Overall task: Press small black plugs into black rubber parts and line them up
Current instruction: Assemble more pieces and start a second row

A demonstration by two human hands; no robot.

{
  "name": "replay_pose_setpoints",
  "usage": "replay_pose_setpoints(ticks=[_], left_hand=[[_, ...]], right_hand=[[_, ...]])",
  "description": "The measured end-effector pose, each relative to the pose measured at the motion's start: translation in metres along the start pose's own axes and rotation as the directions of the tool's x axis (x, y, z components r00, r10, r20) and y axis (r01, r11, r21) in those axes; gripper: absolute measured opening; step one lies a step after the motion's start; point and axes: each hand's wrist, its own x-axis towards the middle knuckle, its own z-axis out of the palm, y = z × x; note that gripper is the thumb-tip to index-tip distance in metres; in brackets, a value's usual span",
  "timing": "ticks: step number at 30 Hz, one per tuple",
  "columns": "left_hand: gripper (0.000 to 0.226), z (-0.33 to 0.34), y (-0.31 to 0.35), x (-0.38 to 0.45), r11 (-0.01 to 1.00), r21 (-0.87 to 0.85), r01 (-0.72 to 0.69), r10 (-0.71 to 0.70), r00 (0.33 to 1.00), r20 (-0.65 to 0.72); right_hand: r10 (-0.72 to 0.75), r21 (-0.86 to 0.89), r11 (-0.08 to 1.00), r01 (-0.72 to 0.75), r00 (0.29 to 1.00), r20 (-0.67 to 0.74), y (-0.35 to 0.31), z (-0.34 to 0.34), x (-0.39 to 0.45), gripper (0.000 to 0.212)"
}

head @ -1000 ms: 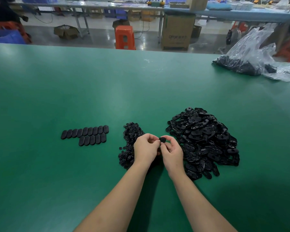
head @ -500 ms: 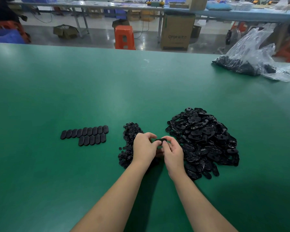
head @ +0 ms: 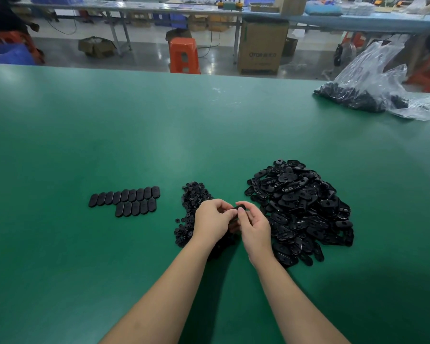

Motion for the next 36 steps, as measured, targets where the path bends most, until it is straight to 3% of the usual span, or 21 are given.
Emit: replay_pose_setpoints(ticks=[9, 15, 25, 36], left_hand=[[0.003, 0.004, -0.003, -0.005, 0.999, -0.032, -0.021, 0.020, 0.998, -0.054], [0.008, 0.003, -0.003, -0.004, 1.000, 0.003, -0.029, 0.029, 1.000, -0.008], [0.005, 0.007, -0.001, -0.006, 0.992, 0.113, -0.061, 0.068, 0.996, -0.056], [0.007, 0.014, -0.001, -0.005, 0.995, 0.098, -0.023, 0.029, 0.998, -0.052]], right_hand=[[-0.040, -0.071, 0.997, 0.038, 0.999, -0.020, -0.001, 0.001, 0.000, 0.017], [-0.041, -0.058, 0.998, 0.039, 0.998, -0.041, 0.000, 0.000, 0.000, 0.020], [-0.020, -0.053, 0.998, 0.018, 0.999, -0.049, 0.002, 0.000, 0.001, 0.022], [0.007, -0.023, 1.000, -0.009, 0.998, -0.070, 0.001, -0.001, 0.002, 0.023]])
